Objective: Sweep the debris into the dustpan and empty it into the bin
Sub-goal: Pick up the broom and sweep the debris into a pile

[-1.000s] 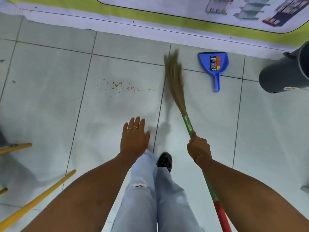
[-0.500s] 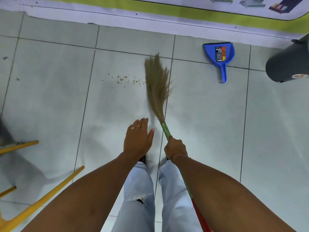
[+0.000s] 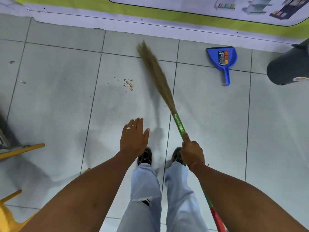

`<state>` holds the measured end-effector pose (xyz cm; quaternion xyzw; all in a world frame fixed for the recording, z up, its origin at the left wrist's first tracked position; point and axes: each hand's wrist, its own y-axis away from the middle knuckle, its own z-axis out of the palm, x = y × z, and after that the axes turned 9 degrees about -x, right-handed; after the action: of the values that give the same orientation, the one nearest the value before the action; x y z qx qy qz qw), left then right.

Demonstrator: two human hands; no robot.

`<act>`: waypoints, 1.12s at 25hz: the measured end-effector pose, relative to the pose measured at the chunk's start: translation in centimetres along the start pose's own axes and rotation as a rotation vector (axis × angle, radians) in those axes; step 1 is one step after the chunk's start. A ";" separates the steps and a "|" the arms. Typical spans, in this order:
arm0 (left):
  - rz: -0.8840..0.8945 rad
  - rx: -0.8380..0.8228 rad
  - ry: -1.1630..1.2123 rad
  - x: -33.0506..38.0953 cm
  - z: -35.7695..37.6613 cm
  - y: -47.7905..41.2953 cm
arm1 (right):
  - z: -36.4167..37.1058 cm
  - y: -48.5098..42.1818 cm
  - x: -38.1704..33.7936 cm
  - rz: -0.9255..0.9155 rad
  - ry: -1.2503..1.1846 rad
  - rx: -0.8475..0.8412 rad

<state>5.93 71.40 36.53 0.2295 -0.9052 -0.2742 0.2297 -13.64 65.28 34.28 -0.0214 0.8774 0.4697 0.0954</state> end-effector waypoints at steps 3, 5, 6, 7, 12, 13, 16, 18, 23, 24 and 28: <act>0.009 -0.023 -0.018 -0.7 -0.1 -0.6 | -1.0 -1.9 -0.5 0.091 0.034 -0.059; 0.016 -0.018 -0.022 -1.1 -0.1 -1.0 | -1.2 -2.8 -1.5 0.115 0.052 -0.120; 0.020 -0.019 -0.024 -1.3 -0.1 -1.2 | -0.9 -2.9 -2.1 0.111 0.060 -0.143; 0.023 -0.021 -0.025 -1.4 -0.1 -1.3 | -0.5 -2.9 -2.7 0.100 0.068 -0.157; 0.028 -0.036 -0.023 -1.4 -0.3 -1.3 | 1.4 -2.4 -5.5 0.001 0.101 -0.168; 0.034 -0.038 -0.030 -1.4 -0.4 -1.3 | 1.4 -2.4 -5.9 -0.015 0.091 -0.164; 0.044 -0.033 -0.038 -1.7 -0.4 -1.3 | 0.6 -2.3 -6.0 -0.051 0.071 -0.098; 0.041 -0.021 -0.041 -1.9 -0.3 -1.5 | -0.7 -2.4 -5.2 -0.084 0.085 -0.018; 0.042 -0.034 -0.022 -1.7 0.5 -1.4 | -2.5 -3.7 -4.3 -0.032 0.135 0.018; 0.050 -0.036 -0.010 -1.6 0.6 -1.5 | -2.3 -4.0 -4.6 -0.006 0.130 -0.018; 0.068 -0.025 0.015 -1.6 0.3 -2.6 | -0.6 -4.5 -6.5 0.032 0.125 -0.157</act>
<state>7.82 70.48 34.30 0.1976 -0.9073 -0.2757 0.2485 -6.81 61.93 32.12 -0.0442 0.8423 0.5362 0.0312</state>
